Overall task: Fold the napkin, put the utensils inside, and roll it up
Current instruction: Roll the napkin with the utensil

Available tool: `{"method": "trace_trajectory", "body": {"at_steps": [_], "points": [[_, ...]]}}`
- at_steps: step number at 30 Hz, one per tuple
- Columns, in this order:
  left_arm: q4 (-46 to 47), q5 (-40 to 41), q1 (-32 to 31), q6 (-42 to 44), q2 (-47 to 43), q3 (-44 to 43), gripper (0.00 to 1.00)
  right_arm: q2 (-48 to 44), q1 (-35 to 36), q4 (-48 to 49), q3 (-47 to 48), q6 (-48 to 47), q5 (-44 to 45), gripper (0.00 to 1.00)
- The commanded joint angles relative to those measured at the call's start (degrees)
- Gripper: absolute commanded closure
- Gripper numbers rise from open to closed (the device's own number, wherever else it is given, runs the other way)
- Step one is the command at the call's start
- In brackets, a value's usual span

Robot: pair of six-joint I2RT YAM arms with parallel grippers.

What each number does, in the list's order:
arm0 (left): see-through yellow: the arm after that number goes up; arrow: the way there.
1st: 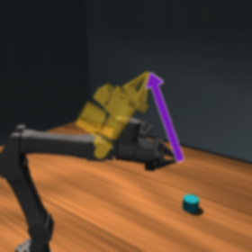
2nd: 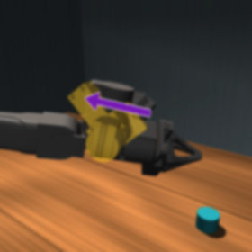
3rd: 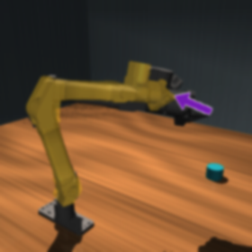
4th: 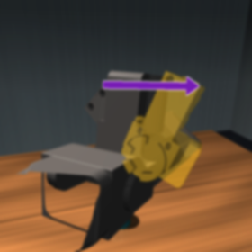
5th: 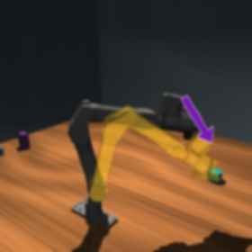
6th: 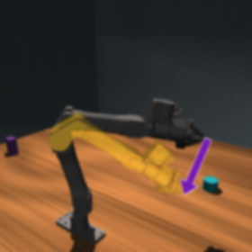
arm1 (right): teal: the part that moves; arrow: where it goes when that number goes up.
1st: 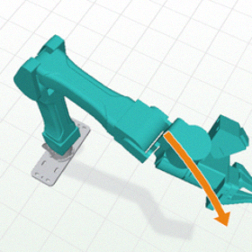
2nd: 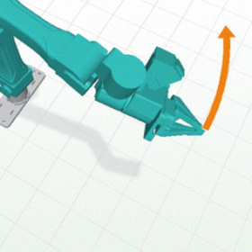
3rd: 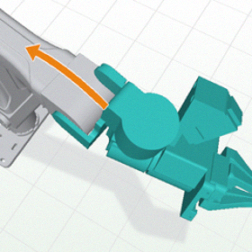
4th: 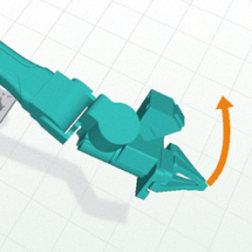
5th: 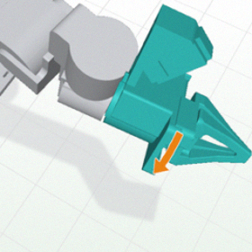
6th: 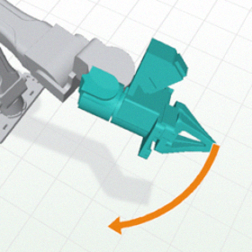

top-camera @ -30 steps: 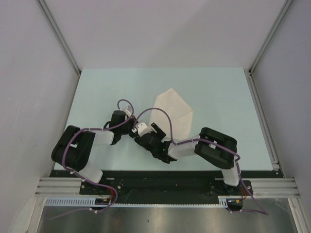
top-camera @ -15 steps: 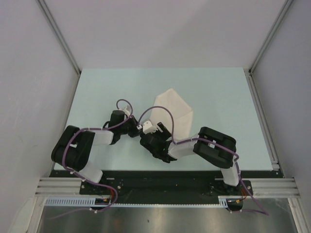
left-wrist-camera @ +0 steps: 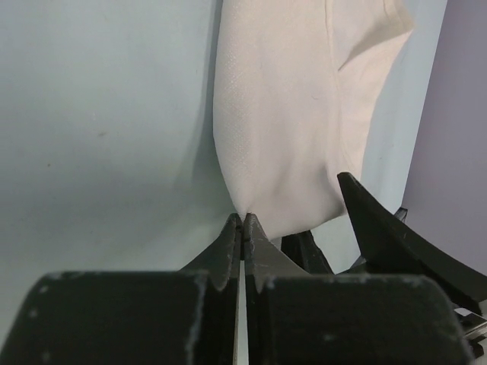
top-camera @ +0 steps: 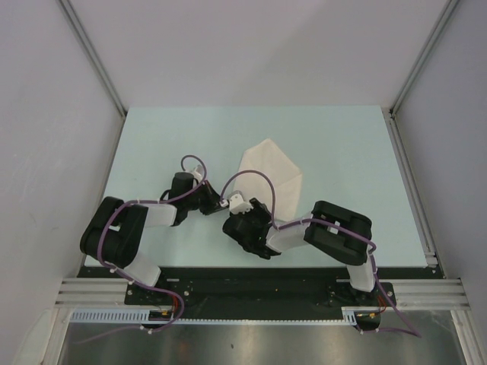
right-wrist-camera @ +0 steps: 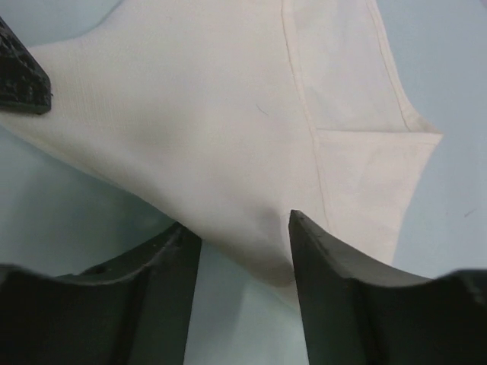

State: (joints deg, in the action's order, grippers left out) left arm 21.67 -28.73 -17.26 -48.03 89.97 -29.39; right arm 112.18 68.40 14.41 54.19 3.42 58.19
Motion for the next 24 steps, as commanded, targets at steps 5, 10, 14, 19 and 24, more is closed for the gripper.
{"method": "trace_trajectory", "body": {"at_steps": [5,10,14,19,24], "points": [[0.0,-0.1,0.6,0.6,-2.3,-2.5,1.0,1.0,0.1,-1.0,-1.6,-3.2,-3.2,0.68],[-0.3,0.3,0.6,1.6,-2.7,-3.0,0.75,0.9,-0.2,-0.6,-1.4,-9.4,-10.2,0.83],[-1.9,2.8,0.8,3.4,-4.3,-3.0,0.55,-1.4,-1.2,-4.8,0.0,-9.2,-17.9,0.97],[-4.5,7.3,2.0,5.0,-8.4,-0.9,0.31,-5.7,-3.3,-12.5,2.6,-7.0,-31.1,1.0],[-8.0,13.8,2.1,8.3,-13.1,1.7,0.24,-7.9,-6.8,-21.9,7.9,-4.8,-41.8,1.0]]}}
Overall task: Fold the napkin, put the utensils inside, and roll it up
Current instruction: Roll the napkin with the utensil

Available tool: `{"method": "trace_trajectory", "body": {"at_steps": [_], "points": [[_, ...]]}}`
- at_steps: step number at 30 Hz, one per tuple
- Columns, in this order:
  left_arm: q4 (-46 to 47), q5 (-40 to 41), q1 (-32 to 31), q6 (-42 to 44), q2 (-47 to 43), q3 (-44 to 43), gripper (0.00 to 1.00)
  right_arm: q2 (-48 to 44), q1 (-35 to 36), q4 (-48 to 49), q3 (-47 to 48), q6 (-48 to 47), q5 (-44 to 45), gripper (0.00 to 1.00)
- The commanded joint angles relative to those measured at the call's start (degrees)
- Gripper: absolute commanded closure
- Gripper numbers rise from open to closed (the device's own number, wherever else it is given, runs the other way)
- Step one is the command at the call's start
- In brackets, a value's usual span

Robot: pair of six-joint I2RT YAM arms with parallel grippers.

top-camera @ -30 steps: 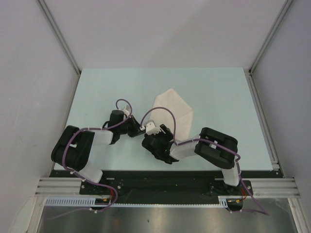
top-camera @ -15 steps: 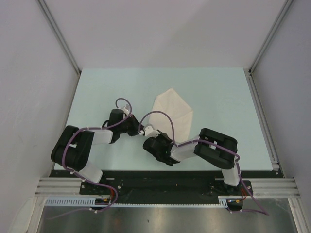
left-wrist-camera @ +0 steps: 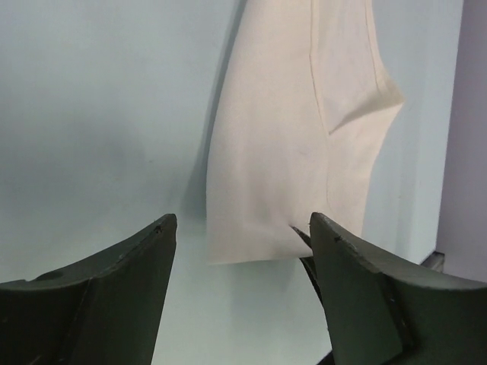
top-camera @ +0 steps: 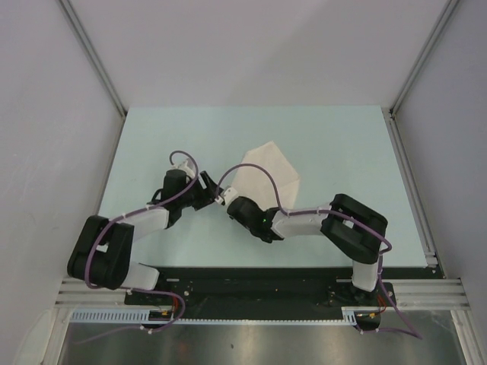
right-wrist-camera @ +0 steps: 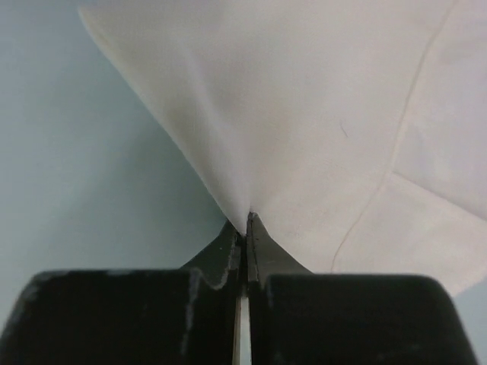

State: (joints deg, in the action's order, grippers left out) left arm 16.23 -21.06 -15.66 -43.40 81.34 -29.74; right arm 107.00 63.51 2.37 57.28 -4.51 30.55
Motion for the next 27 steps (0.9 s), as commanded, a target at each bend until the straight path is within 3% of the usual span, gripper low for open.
{"method": "trace_trajectory", "body": {"at_steps": [1,7,15,21,27], "points": [[-3.0,7.1,0.5,4.4,-5.4,2.6,0.24,-2.8,-2.4,-10.9,5.6,3.8,-17.9,1.0],[-4.5,12.2,0.4,8.1,-13.7,6.7,0.23,-3.0,-8.7,-15.6,9.9,7.0,-36.0,1.0],[-6.0,10.1,-1.7,9.8,-17.4,9.0,0.23,2.9,-19.0,-20.1,15.8,10.6,-58.7,1.0],[-5.6,6.5,-4.4,9.6,-18.7,9.8,0.26,8.6,-24.7,-21.6,18.9,11.4,-66.7,1.0],[-5.5,-1.6,-6.3,8.6,-18.7,9.5,0.25,11.4,-27.2,-22.5,20.2,11.3,-68.6,1.0]]}}
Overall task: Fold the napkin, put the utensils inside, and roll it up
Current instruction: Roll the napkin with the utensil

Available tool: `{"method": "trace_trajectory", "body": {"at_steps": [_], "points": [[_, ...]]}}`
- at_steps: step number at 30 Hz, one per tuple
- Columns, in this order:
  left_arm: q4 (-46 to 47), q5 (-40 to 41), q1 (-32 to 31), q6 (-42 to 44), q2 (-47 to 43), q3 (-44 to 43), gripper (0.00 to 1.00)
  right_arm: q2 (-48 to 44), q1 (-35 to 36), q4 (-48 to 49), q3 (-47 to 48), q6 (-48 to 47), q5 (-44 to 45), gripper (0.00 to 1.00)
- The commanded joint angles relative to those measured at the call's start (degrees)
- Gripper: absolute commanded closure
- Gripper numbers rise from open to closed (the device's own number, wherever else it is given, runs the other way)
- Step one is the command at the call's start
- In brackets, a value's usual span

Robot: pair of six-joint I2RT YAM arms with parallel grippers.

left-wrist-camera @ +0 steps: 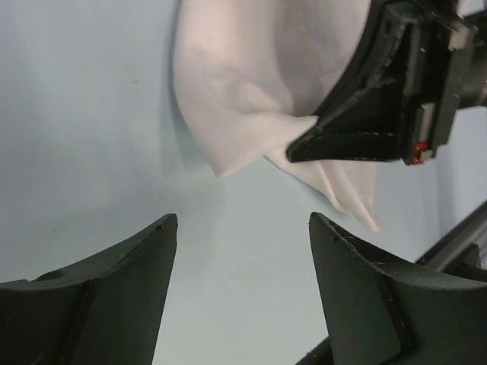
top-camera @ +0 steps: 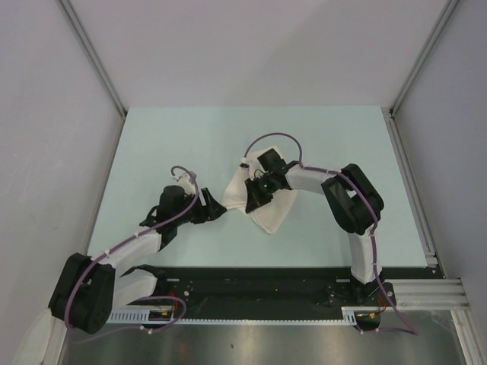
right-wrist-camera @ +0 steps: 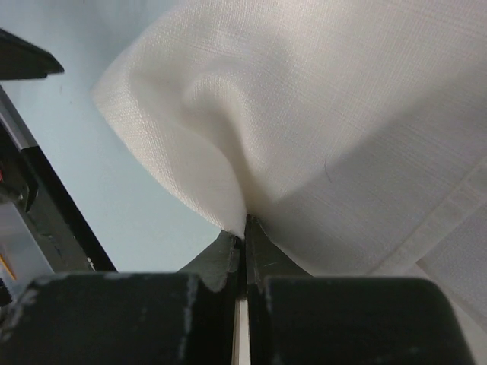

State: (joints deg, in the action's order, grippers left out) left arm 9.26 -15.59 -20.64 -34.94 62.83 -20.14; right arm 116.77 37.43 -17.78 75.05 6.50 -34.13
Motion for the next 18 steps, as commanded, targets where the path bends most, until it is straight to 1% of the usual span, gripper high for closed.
{"method": "trace_trajectory", "body": {"at_steps": [1,3,4,6,12,13,16,18], "points": [[2.3,-8.5,-2.1,-0.4,0.6,-0.3,0.25,1.8,-1.3,-2.4,2.6,0.2,-3.8,1.0],[3.9,-12.1,-2.8,-1.4,4.6,-1.1,0.24,2.3,-1.9,-2.6,2.7,0.1,-4.0,1.0],[5.1,-12.6,-3.7,-1.7,6.4,-1.6,0.24,2.5,-2.0,-2.7,2.7,0.1,-4.2,1.0],[5.9,-12.7,-4.7,-1.7,10.5,-3.1,0.24,2.7,-2.1,-2.5,2.7,0.1,-4.3,1.0],[13.6,-10.9,-5.8,-3.2,16.3,-4.6,0.23,2.8,-2.1,-2.6,2.4,0.1,-4.3,1.0],[16.6,-11.0,-5.8,-3.6,17.2,-4.7,0.23,2.8,-2.1,-2.6,2.2,0.1,-4.1,1.0],[21.6,-11.5,-5.9,-5.1,20.6,-5.3,0.23,3.2,-2.2,-2.7,1.9,0.0,-3.7,1.0],[23.0,-11.4,-5.9,-5.5,21.9,-6.1,0.23,3.4,-2.2,-2.9,1.8,-0.1,-3.8,1.0]]}}
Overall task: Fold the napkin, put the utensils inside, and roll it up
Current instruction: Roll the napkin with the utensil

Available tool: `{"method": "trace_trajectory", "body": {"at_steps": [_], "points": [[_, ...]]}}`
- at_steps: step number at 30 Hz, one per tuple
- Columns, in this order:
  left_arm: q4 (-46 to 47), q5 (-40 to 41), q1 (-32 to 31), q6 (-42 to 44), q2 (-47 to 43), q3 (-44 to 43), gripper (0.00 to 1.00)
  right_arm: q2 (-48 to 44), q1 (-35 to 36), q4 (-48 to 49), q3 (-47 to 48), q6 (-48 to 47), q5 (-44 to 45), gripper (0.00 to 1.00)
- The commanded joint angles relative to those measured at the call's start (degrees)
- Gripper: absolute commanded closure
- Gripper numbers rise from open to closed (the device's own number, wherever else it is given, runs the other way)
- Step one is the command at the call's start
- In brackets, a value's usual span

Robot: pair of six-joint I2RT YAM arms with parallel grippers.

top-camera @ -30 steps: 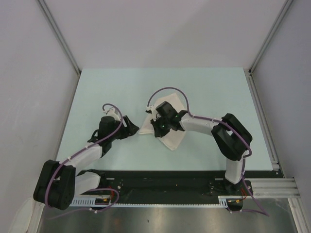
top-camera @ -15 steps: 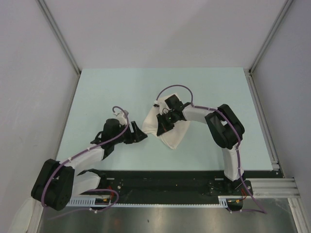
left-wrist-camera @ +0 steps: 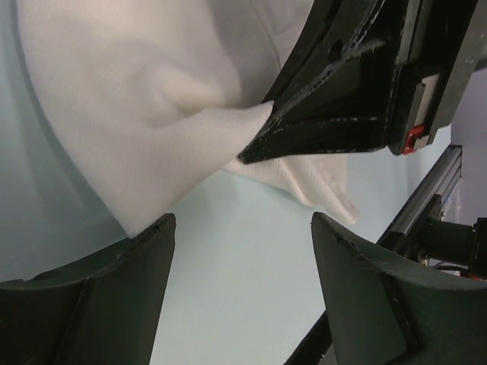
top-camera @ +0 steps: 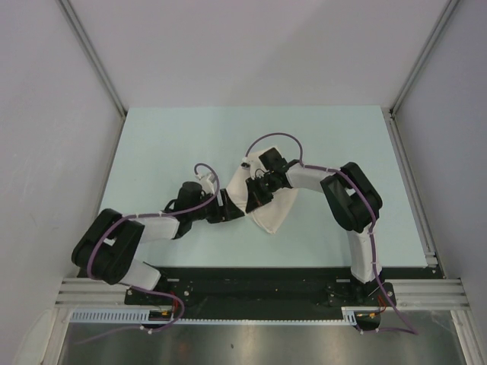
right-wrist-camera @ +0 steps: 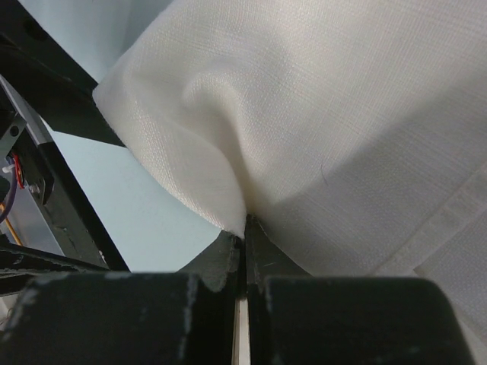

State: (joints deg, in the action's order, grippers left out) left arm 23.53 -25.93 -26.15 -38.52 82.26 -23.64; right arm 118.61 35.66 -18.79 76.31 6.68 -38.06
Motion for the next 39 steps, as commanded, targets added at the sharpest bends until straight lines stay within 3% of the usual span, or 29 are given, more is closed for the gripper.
{"method": "trace_trajectory", "body": {"at_steps": [1,34,39], "points": [[9.6,-0.6,-0.4,-1.9,3.4,-3.2,0.23,1.6,-0.5,-1.8,0.4,-0.3,0.3,1.0],[18.1,3.2,2.2,-0.5,10.9,-5.9,0.23,1.8,-0.7,-1.7,-0.5,0.8,-0.2,1.0],[7.5,8.6,4.7,2.3,5.6,-6.9,0.23,1.5,-0.6,-1.4,-0.9,1.0,-0.3,1.0]]}}
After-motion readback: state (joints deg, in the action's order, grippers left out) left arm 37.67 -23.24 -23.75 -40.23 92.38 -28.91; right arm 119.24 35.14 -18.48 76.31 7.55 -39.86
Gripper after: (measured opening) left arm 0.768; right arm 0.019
